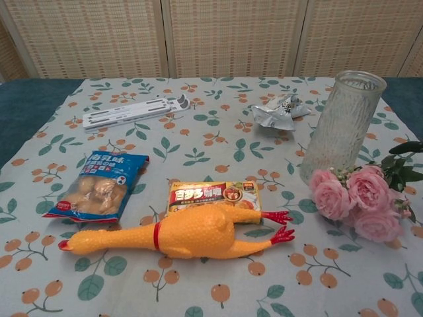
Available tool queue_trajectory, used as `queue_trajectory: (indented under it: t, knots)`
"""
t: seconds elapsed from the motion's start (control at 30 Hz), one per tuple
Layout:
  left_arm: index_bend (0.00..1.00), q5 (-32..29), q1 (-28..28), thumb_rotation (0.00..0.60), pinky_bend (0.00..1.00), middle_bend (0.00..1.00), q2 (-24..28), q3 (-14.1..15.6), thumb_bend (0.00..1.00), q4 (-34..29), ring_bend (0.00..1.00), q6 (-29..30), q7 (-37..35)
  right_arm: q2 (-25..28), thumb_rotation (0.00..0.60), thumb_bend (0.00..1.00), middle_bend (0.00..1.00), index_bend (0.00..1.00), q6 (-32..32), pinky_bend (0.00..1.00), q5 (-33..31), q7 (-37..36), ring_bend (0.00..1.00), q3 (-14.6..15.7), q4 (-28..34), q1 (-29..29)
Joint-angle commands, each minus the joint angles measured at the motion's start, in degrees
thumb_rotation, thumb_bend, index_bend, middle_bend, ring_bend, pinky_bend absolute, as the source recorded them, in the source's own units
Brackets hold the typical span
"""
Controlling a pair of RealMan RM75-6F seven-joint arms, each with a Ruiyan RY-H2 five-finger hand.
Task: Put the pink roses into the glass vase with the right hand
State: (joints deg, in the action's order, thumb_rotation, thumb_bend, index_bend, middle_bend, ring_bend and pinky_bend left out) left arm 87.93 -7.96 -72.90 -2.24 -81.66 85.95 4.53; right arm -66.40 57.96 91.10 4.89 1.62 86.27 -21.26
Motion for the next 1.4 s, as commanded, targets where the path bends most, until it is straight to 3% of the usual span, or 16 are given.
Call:
queue_trajectory:
  t: [0.03,0.43,0.63,0.83,1.0,1.23,1.4]
  knots:
    - [0.06,0.0,0.0,0.600,0.35,0.00,0.0,0.0,0.33,0.0,0.02,-0.1,0.0,-1.0,0.600,0.03,0.46,0.04,-3.1,0.61,-2.7,2.4,0.49,-1.3,1.1,-2.8]
    - [0.06,-0.1,0.0,0.600,0.35,0.00,0.1,-0.1,0.34,0.1,0.02,-0.1,-0.3,-5.4,0.600,0.03,0.48,0.08,-5.1,0.64,-5.3,5.0,0.50,-1.7,-0.6,-4.9]
    - [0.06,-0.1,0.1,0.600,0.35,0.00,0.1,-0.1,0.34,0.1,0.02,0.0,-0.4,-6.6,0.600,0.03,0.49,0.23,-5.6,0.66,-7.5,7.1,0.51,-1.5,-1.7,-4.9]
    - [0.07,0.0,0.0,0.600,0.35,0.00,0.1,-0.1,0.34,0.0,0.02,0.0,-0.3,-8.2,0.600,0.04,0.54,0.55,-2.8,0.73,-8.2,8.4,0.56,-1.8,-3.1,-4.0]
    - [0.07,-0.1,0.0,0.600,0.35,0.00,0.1,-0.1,0.34,0.0,0.02,-0.1,-0.3,-8.8,0.600,0.06,0.54,0.62,-1.8,0.74,-9.6,11.1,0.57,-1.7,-4.1,-3.3]
    - [0.07,0.0,0.0,0.600,0.35,0.00,0.1,-0.1,0.34,0.0,0.02,-0.1,-0.2,-9.1,0.600,0.07,0.54,0.63,-1.4,0.79,-11.4,14.3,0.57,-1.3,-4.8,-2.8]
    - [0.07,-0.1,0.0,0.600,0.35,0.00,0.1,-0.1,0.34,0.1,0.02,-0.2,-0.3,-10.1,0.600,0.21,0.64,0.82,3.3,0.88,-9.0,14.5,0.65,-1.2,-5.1,-1.4]
